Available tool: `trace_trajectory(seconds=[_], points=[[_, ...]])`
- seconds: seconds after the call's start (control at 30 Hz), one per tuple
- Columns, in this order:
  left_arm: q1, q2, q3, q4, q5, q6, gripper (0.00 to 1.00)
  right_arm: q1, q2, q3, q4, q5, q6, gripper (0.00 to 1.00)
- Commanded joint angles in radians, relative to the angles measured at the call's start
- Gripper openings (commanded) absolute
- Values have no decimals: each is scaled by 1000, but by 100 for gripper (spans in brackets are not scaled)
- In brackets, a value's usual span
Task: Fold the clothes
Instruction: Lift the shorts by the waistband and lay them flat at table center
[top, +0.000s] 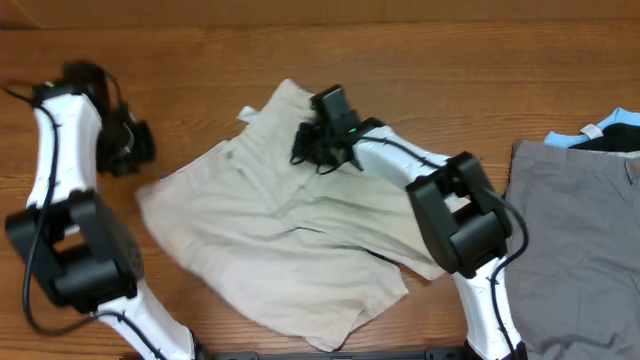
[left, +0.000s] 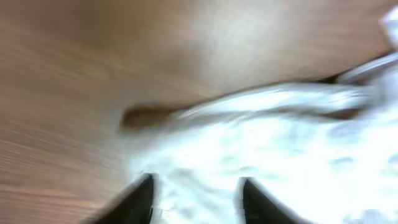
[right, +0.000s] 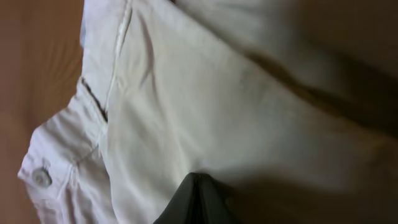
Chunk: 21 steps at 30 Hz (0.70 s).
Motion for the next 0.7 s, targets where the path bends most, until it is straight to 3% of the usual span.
trace_trajectory(seconds=[0.0,0.03,0.1,0.23,0.4,0.57,0.67], points=[[-9,-109,71,-3,38,66,82,60,53,26,-46,-44,-45,7],[-9,-123,71,-5,31,66,89,56,51,44,-64,-44,-45,8],[-11,-137,71,-7,61,66,92,35,44,84,-111,-45,-70,13],[-51,-121,63,39,254,148,84,-31,-1,179,-261,-38,-214,24],[-202,-29,62,121,295,261,62,-117,-106,275,-477,52,-286,33],[-378,102,62,253,225,340,39,-205,-243,284,-624,62,-285,44],[-450,177,62,320,138,339,7,-254,-311,284,-726,63,-285,44]])
